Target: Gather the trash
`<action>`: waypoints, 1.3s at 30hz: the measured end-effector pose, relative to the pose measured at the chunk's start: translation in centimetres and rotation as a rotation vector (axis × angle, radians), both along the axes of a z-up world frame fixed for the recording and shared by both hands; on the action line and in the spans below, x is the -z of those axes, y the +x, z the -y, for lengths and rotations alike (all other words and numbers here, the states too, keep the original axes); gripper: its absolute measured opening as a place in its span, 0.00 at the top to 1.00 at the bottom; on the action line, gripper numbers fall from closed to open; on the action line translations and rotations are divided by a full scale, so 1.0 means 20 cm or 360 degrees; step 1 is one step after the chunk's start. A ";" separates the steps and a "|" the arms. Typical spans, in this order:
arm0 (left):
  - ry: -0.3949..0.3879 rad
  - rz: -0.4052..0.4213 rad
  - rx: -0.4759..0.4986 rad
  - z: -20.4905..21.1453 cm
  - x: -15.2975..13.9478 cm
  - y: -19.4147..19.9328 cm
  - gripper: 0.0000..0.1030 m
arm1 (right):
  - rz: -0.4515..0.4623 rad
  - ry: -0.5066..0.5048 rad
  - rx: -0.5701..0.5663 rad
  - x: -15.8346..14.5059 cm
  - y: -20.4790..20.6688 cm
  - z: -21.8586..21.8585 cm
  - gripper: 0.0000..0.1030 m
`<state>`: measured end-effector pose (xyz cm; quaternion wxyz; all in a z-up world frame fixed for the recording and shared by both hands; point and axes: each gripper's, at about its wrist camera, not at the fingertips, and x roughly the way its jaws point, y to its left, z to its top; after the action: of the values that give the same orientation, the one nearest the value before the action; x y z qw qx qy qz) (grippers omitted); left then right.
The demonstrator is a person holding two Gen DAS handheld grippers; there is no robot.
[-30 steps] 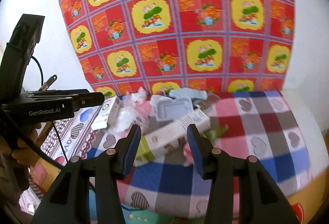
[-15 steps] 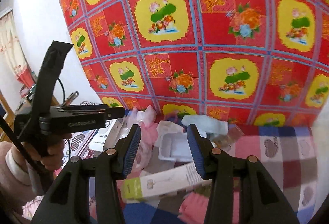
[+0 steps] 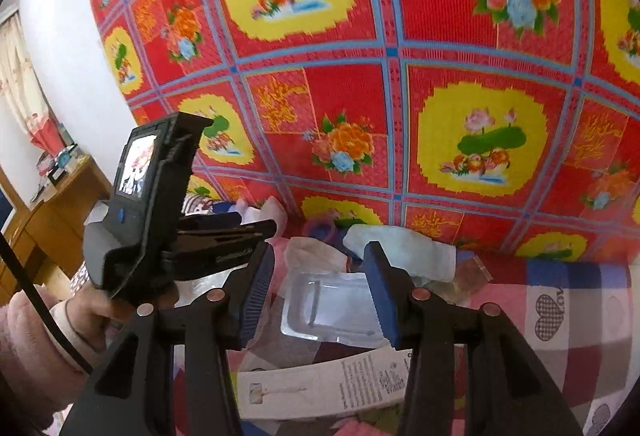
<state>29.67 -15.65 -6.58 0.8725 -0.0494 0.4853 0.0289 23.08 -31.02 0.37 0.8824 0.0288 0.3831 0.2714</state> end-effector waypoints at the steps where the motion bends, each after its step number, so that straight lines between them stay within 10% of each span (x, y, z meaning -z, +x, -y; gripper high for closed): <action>1: 0.0000 -0.0008 -0.0006 -0.01 0.02 0.03 0.53 | -0.0013 -0.0001 0.0003 0.01 0.01 0.00 0.54; 17: -0.0110 -0.0093 -0.0178 -0.18 0.33 0.20 0.54 | -0.0151 -0.0090 -0.0028 0.28 0.33 -0.19 0.54; 24: -0.0141 -0.0040 -0.0206 -0.30 0.33 0.16 0.83 | -0.0249 -0.0164 -0.0015 0.44 0.48 -0.32 0.54; 39: -0.0356 0.0032 -0.0227 -0.48 0.24 -0.06 0.92 | -0.0304 -0.0317 -0.0007 0.60 0.61 -0.43 0.58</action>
<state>28.47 -6.06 -11.40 0.8620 -0.1810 0.4721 0.0360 35.20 -22.35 -11.54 0.8398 -0.0340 0.4906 0.2301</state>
